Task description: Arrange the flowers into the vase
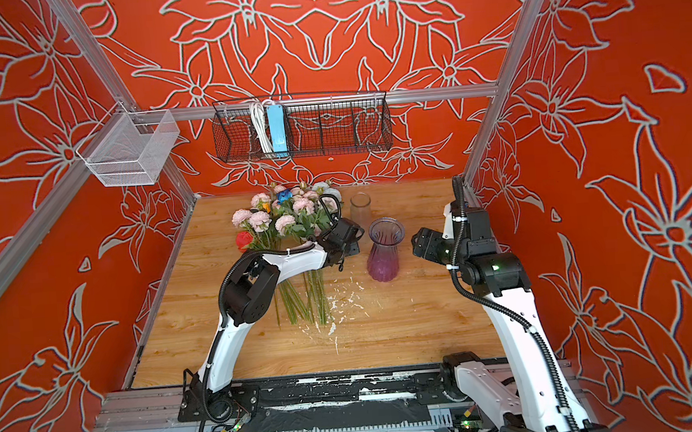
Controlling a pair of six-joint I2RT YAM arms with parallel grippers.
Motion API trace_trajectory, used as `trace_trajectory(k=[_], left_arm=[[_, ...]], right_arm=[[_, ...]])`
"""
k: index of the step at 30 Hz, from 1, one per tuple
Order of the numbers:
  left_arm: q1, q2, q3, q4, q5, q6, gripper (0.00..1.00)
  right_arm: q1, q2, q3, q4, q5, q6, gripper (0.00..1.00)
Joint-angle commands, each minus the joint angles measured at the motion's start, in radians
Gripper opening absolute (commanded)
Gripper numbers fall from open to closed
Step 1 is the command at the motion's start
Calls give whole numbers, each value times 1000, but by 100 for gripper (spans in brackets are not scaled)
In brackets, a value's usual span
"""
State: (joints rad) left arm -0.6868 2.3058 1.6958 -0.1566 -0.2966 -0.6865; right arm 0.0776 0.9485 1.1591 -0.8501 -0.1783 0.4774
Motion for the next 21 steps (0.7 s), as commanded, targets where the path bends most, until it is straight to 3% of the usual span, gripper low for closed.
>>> trace_trajectory(k=[1,11,16,21], left_arm=[[11,36,62,-89,30,-33,55],[42,49,118,-128,79,4,55],[37,-68,16,-127,154,78,56],[19,-280,-195,-80,172,97,56]], right_arm=[[-4,4,-22,36,-42,30,84],[-4,71,-32,93,-105,52,80],[-5,140,9,82,-84,36,77],[-5,233,66,97,-91,31,74]])
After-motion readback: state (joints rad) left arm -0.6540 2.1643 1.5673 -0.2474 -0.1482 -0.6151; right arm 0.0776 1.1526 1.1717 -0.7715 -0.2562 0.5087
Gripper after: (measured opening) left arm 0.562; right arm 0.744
